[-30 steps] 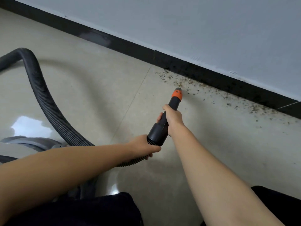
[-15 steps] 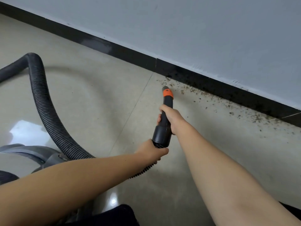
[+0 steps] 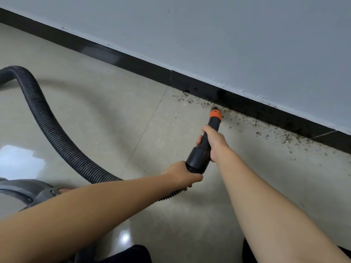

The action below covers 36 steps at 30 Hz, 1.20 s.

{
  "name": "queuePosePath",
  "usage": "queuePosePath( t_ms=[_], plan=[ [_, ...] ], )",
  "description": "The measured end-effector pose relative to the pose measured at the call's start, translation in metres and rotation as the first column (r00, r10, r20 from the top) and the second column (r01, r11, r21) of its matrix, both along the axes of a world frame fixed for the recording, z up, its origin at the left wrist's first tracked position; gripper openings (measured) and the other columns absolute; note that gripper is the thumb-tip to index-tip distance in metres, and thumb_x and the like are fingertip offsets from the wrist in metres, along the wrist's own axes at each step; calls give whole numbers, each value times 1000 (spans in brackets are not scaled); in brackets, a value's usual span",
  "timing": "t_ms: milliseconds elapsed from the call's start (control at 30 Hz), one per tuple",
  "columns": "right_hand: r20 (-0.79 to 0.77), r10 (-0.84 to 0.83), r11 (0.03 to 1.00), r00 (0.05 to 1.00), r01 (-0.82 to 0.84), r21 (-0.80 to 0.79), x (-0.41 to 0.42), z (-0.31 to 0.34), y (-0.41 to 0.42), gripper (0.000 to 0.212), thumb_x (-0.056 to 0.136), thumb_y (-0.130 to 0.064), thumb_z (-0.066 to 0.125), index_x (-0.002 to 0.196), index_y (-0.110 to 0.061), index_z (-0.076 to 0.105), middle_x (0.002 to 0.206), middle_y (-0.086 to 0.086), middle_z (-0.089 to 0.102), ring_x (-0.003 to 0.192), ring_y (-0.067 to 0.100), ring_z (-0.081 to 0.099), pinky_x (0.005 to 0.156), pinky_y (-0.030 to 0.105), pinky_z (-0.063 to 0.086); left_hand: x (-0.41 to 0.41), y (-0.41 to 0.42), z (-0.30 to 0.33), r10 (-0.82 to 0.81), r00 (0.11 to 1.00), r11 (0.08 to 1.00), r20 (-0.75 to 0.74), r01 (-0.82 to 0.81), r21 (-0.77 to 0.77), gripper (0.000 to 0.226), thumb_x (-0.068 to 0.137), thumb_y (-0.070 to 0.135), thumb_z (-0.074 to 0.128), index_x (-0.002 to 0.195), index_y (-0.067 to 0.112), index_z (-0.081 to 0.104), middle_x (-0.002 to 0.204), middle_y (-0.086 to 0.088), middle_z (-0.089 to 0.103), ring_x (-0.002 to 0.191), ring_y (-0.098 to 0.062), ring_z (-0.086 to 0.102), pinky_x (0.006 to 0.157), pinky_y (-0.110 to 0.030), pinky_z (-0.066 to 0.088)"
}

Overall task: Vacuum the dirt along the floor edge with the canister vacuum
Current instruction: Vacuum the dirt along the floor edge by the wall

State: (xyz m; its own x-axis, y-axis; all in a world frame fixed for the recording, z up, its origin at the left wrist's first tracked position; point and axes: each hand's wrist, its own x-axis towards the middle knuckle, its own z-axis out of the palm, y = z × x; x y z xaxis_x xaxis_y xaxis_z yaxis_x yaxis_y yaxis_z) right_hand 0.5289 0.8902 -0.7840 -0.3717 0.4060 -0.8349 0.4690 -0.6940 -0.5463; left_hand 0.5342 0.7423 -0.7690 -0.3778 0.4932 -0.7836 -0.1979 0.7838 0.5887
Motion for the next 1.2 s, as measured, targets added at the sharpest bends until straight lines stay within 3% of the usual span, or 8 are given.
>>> queuePosePath(
  t_ms=[267, 433, 600, 867, 1200],
  plan=[
    [-29, 136, 990, 990, -137, -32, -30, -2, -14, 13, 84, -10, 58, 87, -10, 46, 52, 5, 52, 41, 17, 48, 49, 26, 46, -7, -7, -3, 129, 992, 991, -6, -129, -24, 30, 81, 25, 65, 106, 13, 52, 75, -4, 62, 57, -13, 56, 54, -22, 46],
    [-88, 240, 970, 967, -243, -28, -63, -3, -41, 12, 85, -10, 57, 89, -10, 45, 47, 5, 52, 39, 18, 48, 48, 27, 46, -27, -28, -5, 233, 970, 971, -69, -235, -33, 23, 82, 24, 64, 100, 14, 53, 72, -3, 60, 56, -13, 55, 57, -23, 48],
    [-101, 295, 954, 950, -298, -18, -85, -3, -49, 14, 84, -13, 59, 89, -11, 46, 45, 4, 52, 39, 18, 49, 53, 30, 47, -44, -35, -7, 257, 959, 962, -120, -265, -57, 30, 80, 28, 66, 104, 15, 53, 74, -4, 65, 58, -15, 59, 60, -25, 50],
    [-88, 199, 980, 976, -201, -16, -76, -2, -28, 14, 84, -10, 58, 92, -10, 46, 53, 5, 51, 41, 17, 48, 50, 27, 47, -47, -18, -10, 205, 975, 977, -90, -210, -39, 28, 80, 27, 65, 102, 14, 54, 73, -3, 63, 58, -16, 58, 63, -26, 50],
    [-30, 77, 997, 997, -76, 29, -25, -4, 7, 13, 85, -10, 56, 90, -10, 45, 54, 5, 51, 40, 17, 47, 50, 25, 47, -17, 12, -15, 67, 998, 998, -16, -68, -18, 30, 79, 27, 66, 104, 14, 55, 72, -2, 62, 56, -13, 57, 56, -22, 48]
  ],
)
